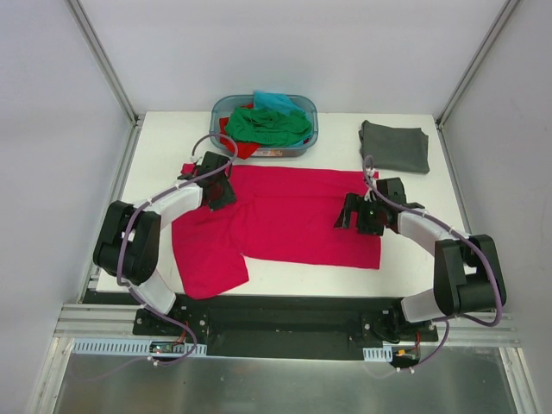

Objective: Fold and stack the t-shirts
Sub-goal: Fold the flattened tshirt in 1/3 of the way

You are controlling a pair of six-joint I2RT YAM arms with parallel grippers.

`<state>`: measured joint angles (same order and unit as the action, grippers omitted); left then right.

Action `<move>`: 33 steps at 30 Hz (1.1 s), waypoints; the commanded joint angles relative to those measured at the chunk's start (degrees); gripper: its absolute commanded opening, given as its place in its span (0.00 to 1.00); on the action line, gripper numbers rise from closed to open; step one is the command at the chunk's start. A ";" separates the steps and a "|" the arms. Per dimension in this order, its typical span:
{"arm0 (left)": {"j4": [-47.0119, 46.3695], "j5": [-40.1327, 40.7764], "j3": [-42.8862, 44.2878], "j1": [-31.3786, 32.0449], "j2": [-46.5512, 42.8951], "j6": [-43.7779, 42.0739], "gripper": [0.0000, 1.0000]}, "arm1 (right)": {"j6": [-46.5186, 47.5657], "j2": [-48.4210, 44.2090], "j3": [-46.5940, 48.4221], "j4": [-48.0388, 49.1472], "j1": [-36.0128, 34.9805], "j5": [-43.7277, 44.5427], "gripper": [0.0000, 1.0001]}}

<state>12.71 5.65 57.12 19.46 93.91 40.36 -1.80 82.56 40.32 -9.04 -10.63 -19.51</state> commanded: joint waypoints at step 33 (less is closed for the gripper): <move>11.20 9.20 11.70 9.19 7.87 -11.88 0.38 | -0.39 3.13 0.20 -5.46 2.55 -0.53 0.96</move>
<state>22.15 14.41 67.05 28.80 101.54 29.98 -2.96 83.40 41.15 -9.93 -8.58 -20.71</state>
